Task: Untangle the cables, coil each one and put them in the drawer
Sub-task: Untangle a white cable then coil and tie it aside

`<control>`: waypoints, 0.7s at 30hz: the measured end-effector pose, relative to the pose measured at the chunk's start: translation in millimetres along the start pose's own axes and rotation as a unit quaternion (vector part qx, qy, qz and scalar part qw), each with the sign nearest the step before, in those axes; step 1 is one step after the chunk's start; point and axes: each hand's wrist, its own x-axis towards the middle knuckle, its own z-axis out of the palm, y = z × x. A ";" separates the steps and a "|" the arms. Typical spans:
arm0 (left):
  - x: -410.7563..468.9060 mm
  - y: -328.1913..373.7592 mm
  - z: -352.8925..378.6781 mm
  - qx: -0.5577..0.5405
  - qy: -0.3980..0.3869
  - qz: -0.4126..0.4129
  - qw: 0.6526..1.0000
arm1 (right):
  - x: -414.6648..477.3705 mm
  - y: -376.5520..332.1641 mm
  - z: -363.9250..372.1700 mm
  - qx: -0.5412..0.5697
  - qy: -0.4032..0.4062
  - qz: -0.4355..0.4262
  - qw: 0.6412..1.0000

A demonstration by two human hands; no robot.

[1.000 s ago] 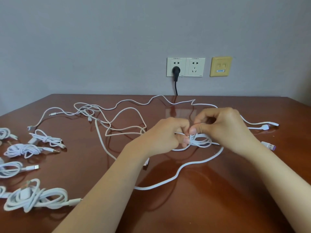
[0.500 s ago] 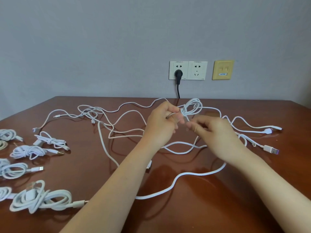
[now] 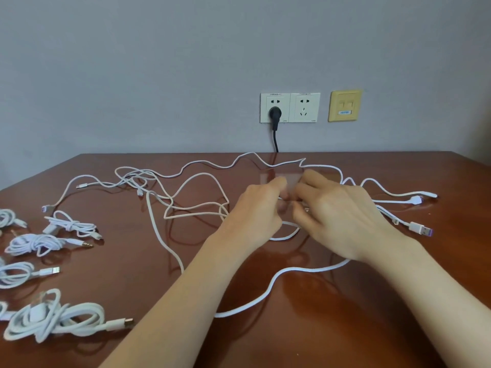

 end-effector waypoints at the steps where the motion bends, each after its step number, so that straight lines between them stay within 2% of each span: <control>1: -0.8 0.9 -0.4 0.009 -0.018 0.010 1.000 | 0.2 2.4 -0.3 0.004 0.004 -0.002 1.000; 5: -2.0 -4.6 -1.0 -0.035 -0.082 0.032 0.996 | 0.2 10.2 -2.3 0.040 -0.036 0.004 0.999; 8: -0.6 -9.1 -1.8 -0.072 -0.084 0.041 0.993 | 0.7 18.0 -3.3 0.196 -0.072 0.058 0.976; 10: 0.1 -9.2 -1.2 -0.093 -0.081 0.049 0.991 | 2.0 22.2 -4.1 0.309 -0.068 0.107 0.943; 14: -1.4 -5.3 4.6 -0.139 -0.089 0.073 0.984 | 2.6 33.9 -2.7 0.512 -0.138 0.202 0.824; 18: -0.9 -3.4 2.3 -0.264 -0.049 0.053 0.962 | 3.7 32.0 -2.0 0.622 -0.096 0.266 0.731; 19: -0.8 -2.6 1.5 -0.306 -0.041 0.041 0.950 | 4.6 29.2 -2.0 0.640 -0.079 0.269 0.716; 21: -1.1 1.1 0.4 -0.407 -0.034 0.009 0.913 | 6.6 22.8 -0.8 0.646 -0.044 0.262 0.716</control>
